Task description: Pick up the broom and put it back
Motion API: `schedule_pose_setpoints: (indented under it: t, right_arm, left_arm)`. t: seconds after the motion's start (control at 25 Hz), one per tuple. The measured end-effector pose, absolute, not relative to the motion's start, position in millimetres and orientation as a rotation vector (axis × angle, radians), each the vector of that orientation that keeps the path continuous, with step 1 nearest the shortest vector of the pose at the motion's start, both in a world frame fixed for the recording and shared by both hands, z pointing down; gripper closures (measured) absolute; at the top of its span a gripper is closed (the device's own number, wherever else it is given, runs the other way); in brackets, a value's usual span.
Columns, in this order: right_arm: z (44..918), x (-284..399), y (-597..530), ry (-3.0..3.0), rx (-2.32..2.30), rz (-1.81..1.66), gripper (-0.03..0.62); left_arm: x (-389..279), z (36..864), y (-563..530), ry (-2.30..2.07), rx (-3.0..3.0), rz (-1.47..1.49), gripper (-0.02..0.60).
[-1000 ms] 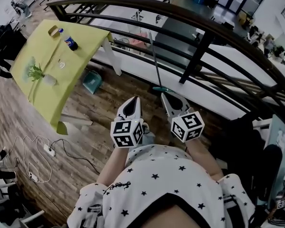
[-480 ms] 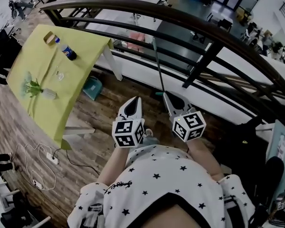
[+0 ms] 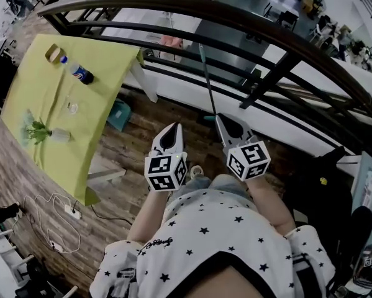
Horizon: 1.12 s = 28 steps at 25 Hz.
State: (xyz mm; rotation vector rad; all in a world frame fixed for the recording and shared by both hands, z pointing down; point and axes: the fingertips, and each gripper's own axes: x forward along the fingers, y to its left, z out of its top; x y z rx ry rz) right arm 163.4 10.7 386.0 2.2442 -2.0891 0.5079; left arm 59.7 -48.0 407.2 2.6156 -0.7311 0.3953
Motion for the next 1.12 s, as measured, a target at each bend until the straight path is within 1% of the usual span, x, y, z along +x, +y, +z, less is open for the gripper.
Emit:
schedule_pose_setpoints:
  t: [0.4, 1.12]
  right_arm:
    - [415.5, 194.4, -26.7, -2.024, 2.235, 0.498, 0.6]
    - [481.5, 286.6, -126.3, -1.986, 2.164, 0.524, 0.6]
  left_arm:
    - [62.3, 441.0, -74.2, -0.772, 2.531, 0.443, 0.571]
    - [119.2, 482.0, -123.8, -0.843, 2.453, 0.501, 0.571]
